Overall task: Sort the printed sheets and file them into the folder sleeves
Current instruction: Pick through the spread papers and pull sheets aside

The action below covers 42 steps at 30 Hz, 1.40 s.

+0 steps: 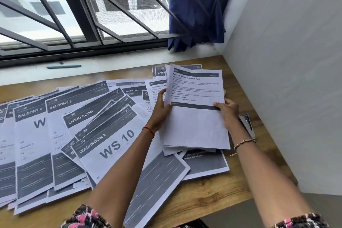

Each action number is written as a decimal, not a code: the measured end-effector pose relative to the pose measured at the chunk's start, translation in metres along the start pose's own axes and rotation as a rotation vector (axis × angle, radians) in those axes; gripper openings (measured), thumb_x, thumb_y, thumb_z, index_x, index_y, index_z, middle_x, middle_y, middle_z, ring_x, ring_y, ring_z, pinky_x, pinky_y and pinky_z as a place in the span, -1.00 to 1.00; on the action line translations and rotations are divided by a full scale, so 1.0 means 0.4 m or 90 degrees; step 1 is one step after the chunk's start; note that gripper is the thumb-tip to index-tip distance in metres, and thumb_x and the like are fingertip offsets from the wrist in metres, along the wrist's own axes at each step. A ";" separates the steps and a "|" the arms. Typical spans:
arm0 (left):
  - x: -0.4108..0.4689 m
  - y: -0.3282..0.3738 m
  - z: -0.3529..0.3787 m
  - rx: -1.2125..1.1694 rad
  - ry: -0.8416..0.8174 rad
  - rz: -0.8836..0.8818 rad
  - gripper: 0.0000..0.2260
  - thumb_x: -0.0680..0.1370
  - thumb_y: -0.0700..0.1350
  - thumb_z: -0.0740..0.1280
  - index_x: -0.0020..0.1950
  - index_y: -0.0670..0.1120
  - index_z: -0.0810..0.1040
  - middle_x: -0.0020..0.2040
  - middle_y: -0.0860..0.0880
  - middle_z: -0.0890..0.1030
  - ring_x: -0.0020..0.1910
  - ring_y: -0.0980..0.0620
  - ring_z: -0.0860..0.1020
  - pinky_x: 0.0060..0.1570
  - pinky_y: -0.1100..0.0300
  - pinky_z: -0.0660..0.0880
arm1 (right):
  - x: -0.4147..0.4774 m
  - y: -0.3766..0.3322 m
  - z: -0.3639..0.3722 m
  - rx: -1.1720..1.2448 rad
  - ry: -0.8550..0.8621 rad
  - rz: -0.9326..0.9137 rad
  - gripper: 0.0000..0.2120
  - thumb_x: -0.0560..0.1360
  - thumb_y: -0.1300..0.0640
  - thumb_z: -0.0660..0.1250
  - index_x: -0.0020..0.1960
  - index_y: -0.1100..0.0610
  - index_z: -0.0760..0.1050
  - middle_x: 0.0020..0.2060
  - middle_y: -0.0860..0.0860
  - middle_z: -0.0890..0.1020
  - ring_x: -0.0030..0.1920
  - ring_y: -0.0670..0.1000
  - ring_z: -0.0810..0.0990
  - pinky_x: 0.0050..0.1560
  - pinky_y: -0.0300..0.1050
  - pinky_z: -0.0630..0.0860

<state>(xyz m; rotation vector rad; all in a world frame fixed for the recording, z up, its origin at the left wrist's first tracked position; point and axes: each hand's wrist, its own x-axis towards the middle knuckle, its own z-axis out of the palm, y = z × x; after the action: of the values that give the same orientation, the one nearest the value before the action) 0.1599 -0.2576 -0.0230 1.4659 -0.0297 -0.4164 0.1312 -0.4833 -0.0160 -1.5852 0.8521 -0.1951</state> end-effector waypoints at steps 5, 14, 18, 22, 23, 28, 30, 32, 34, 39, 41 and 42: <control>-0.006 0.015 0.005 -0.013 0.002 0.029 -0.59 0.61 -0.35 0.08 0.37 0.03 0.19 0.26 -0.19 0.50 -0.02 0.04 0.58 -0.01 0.24 0.56 | -0.007 -0.018 0.011 -0.075 0.022 -0.064 -0.79 0.42 0.25 0.37 0.04 0.24 0.61 -0.16 0.02 0.62 -0.20 -0.04 0.53 -0.45 -0.41 0.40; -0.025 0.053 -0.024 -0.191 -0.063 0.022 -0.54 0.47 -0.25 0.28 0.29 0.07 0.27 0.04 -0.04 0.61 -0.15 0.06 0.63 -0.11 0.15 0.60 | -0.028 -0.050 0.018 0.075 -0.030 -0.024 -0.85 0.48 0.10 0.39 0.00 0.15 0.58 -0.21 -0.06 0.62 -0.23 -0.06 0.60 -0.29 -0.26 0.53; -0.033 0.055 -0.030 -0.212 -0.085 0.008 -0.54 0.56 -0.35 0.20 0.34 0.05 0.21 0.11 -0.06 0.57 -0.08 0.02 0.61 -0.06 0.12 0.59 | -0.040 -0.059 0.019 0.107 -0.075 -0.002 -0.78 0.46 0.07 0.40 0.05 0.17 0.57 -0.15 -0.01 0.64 -0.19 -0.02 0.62 -0.19 -0.17 0.59; -0.033 0.050 -0.032 -0.202 -0.061 -0.026 -0.55 0.58 -0.38 0.12 0.33 0.08 0.22 0.04 -0.05 0.61 -0.15 0.03 0.63 -0.12 0.14 0.60 | -0.038 -0.053 0.011 0.097 -0.097 -0.002 -0.73 0.43 0.21 0.43 0.12 0.23 0.56 -0.07 0.06 0.65 -0.12 0.05 0.62 -0.08 -0.07 0.59; -0.032 0.049 -0.032 -0.192 -0.049 -0.032 -0.55 0.58 -0.38 0.12 0.33 0.08 0.23 0.01 -0.05 0.62 -0.17 0.05 0.63 -0.14 0.17 0.60 | -0.036 -0.050 0.008 0.084 -0.091 -0.005 -0.72 0.42 0.25 0.42 0.12 0.24 0.57 -0.04 0.09 0.65 -0.09 0.08 0.61 -0.01 -0.02 0.59; -0.028 0.036 -0.021 -0.096 0.092 -0.049 -0.69 0.56 -0.33 0.20 0.27 -0.11 0.39 -0.01 -0.09 0.61 -0.15 0.06 0.61 -0.12 0.22 0.56 | -0.026 -0.033 -0.002 0.078 -0.064 -0.003 -0.69 0.42 0.35 0.40 0.16 0.30 0.53 0.02 0.18 0.61 -0.04 0.12 0.57 0.04 0.02 0.54; -0.022 0.017 -0.023 0.044 0.244 -0.024 -0.73 0.53 -0.31 0.26 0.23 -0.20 0.46 0.12 -0.16 0.57 0.02 -0.06 0.55 0.05 0.09 0.51 | -0.019 -0.026 -0.007 0.085 -0.044 0.009 -0.72 0.40 0.35 0.41 0.11 0.29 0.55 0.00 0.18 0.60 -0.09 0.12 0.57 0.02 0.00 0.55; -0.020 0.001 -0.033 0.173 0.385 -0.003 -0.73 0.49 -0.32 0.31 0.19 -0.26 0.48 0.16 -0.21 0.53 0.11 -0.14 0.50 0.15 0.06 0.45 | -0.014 -0.020 -0.016 0.082 -0.027 0.023 -0.80 0.39 0.34 0.43 0.01 0.24 0.56 -0.01 0.17 0.60 -0.21 0.06 0.57 -0.13 -0.11 0.57; -0.023 -0.004 -0.046 0.257 0.443 -0.005 -0.71 0.46 -0.32 0.35 0.17 -0.31 0.47 0.14 -0.26 0.50 0.16 -0.18 0.44 0.17 0.07 0.38 | -0.012 -0.012 -0.026 0.079 -0.019 0.037 -0.81 0.40 0.35 0.42 0.00 0.25 0.55 -0.01 0.16 0.60 -0.28 -0.01 0.55 -0.27 -0.19 0.54; -0.025 -0.011 -0.055 0.297 0.415 -0.084 -0.73 0.43 -0.29 0.38 0.10 -0.31 0.48 0.04 -0.25 0.57 0.07 -0.21 0.53 -0.03 0.09 0.43 | -0.012 0.008 -0.037 0.085 -0.022 0.056 -0.82 0.40 0.35 0.41 -0.01 0.22 0.55 -0.04 0.16 0.60 -0.27 0.02 0.55 -0.19 -0.13 0.54; -0.025 -0.012 -0.053 0.319 0.402 -0.091 -0.79 0.46 -0.30 0.32 0.09 -0.27 0.51 0.04 -0.20 0.60 0.05 -0.17 0.54 -0.07 0.12 0.44 | -0.012 0.011 -0.035 0.071 -0.030 0.060 -0.87 0.40 0.36 0.41 -0.13 0.18 0.55 -0.10 0.13 0.61 -0.31 0.00 0.57 -0.25 -0.18 0.57; -0.025 -0.009 -0.053 0.322 0.403 -0.083 -0.81 0.48 -0.29 0.30 0.08 -0.26 0.53 0.03 -0.19 0.61 0.05 -0.16 0.55 -0.08 0.12 0.44 | -0.013 0.010 -0.033 0.063 -0.034 0.059 -0.86 0.40 0.36 0.41 -0.18 0.15 0.54 -0.16 0.09 0.61 -0.36 -0.05 0.59 -0.33 -0.24 0.57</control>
<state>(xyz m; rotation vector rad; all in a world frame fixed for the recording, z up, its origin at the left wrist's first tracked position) 0.1554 -0.2344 -0.0266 2.0518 0.4998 -0.0278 0.1181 -0.4905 -0.0149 -1.4502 0.8596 -0.1260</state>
